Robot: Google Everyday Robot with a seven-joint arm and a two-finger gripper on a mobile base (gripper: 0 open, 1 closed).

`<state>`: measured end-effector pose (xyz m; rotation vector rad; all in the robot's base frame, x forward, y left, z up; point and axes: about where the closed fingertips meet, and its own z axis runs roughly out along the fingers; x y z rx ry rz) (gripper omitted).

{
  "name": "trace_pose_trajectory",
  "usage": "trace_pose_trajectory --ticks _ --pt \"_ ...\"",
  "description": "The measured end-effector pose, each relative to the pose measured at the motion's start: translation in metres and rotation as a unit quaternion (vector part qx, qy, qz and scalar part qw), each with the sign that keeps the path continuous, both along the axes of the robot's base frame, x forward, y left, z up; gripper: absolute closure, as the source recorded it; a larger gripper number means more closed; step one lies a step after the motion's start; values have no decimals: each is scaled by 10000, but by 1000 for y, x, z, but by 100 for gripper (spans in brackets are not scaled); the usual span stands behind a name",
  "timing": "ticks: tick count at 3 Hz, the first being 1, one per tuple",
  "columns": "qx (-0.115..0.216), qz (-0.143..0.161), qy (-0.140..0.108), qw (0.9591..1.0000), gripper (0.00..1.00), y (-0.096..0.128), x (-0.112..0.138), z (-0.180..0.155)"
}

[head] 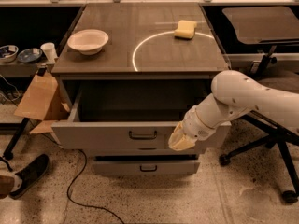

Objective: Close top drawer

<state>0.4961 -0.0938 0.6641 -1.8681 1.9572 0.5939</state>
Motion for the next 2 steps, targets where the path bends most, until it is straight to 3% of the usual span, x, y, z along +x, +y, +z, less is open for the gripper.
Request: trace_pose_trajectory --ticks 1,2 --pt "-223 30 136 9997 100 6 20 -19" --pt "-230 26 140 9996 100 6 20 -19"
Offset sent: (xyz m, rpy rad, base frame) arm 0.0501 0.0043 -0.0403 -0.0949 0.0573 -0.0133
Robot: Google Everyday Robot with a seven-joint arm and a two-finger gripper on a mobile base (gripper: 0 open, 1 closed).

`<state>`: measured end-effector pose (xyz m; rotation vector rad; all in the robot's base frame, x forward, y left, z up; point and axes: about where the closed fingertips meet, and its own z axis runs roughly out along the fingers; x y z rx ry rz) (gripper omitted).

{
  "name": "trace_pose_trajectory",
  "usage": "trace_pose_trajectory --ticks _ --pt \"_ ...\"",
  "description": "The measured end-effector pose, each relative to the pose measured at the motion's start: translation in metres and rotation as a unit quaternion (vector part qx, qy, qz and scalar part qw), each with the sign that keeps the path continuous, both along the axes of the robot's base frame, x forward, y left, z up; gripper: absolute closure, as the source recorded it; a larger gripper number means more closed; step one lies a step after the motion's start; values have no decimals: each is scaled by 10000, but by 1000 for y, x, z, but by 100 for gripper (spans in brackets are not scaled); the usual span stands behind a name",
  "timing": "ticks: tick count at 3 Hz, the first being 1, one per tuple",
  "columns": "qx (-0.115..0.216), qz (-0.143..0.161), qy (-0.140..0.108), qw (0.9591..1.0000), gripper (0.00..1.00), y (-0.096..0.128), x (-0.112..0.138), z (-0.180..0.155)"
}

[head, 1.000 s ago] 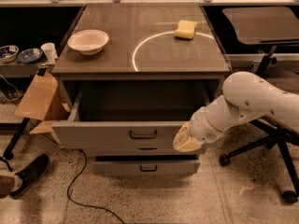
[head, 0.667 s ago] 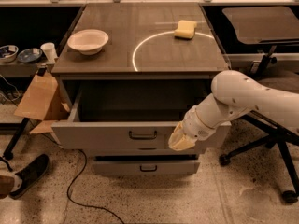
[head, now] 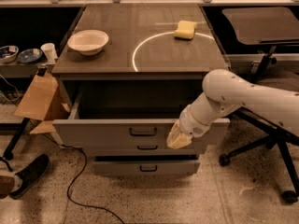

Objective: Close top drawer

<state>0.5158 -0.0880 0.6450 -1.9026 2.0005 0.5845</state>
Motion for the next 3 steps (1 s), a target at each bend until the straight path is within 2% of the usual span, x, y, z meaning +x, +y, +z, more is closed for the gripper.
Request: trace_pose_trajectory --ticks 1,2,3 --pt "-60 -145 -13 9999 81 0 15 -3" --pt "-165 -247 -40 9996 50 5 34 -7" --pt "-166 -248 -40 9995 26 5 34 -7"
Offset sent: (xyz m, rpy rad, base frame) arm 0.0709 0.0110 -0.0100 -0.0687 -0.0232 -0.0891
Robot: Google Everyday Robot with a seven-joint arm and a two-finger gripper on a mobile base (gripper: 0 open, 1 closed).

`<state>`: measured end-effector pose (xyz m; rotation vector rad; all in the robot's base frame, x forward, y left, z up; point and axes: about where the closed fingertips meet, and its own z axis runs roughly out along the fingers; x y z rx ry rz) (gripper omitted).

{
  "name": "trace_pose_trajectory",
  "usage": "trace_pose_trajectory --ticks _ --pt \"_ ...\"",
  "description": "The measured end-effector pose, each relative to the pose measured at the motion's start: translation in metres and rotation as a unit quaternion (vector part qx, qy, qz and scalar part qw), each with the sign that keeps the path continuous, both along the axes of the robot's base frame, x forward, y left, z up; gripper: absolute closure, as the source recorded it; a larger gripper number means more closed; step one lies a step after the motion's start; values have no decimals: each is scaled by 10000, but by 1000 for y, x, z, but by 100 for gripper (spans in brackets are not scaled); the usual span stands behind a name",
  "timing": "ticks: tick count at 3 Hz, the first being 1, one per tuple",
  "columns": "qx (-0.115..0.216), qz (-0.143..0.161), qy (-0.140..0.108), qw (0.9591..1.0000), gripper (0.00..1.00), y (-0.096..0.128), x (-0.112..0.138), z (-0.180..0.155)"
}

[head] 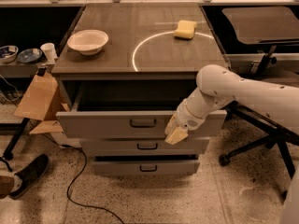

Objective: Close top drawer

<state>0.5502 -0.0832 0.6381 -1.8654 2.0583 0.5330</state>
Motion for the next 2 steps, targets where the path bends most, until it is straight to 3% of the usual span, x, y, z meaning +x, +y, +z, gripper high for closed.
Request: trace_pose_trajectory --ticks 1,2 --pt "-69 -129 -35 9999 3 2 11 -2" --pt "-184 -366 -132 9991 0 5 31 -3"
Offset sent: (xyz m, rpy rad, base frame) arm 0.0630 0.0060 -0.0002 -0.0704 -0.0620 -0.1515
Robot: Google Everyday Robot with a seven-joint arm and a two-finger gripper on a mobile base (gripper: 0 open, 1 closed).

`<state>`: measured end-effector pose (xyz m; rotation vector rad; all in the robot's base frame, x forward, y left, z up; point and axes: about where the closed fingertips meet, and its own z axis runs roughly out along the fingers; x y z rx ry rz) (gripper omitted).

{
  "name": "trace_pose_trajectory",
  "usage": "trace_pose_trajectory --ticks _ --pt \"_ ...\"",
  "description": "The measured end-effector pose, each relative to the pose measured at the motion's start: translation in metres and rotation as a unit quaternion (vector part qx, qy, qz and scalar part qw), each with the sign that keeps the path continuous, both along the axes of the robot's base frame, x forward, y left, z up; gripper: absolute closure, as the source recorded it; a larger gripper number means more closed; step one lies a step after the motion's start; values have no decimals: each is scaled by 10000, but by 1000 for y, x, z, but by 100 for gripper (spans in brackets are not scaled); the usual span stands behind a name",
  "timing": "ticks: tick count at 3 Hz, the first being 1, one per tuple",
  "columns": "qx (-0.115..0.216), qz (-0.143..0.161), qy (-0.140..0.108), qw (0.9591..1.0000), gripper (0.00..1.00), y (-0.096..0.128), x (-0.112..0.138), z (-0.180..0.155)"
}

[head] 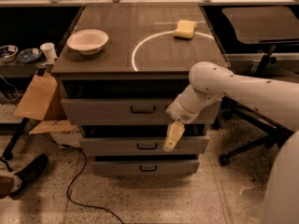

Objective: Close top drawer

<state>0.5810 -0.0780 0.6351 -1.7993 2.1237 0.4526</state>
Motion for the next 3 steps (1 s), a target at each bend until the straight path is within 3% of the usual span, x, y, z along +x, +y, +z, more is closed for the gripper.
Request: trace_pose_trajectory --ticks 1,2,3 --pt "-187 -284 -95 9994 0 5 13 1" --pt "-101 -258 -108 9996 0 -14 10 -4" --pt "-96 -246 -115 9996 0 -16 9 -4"
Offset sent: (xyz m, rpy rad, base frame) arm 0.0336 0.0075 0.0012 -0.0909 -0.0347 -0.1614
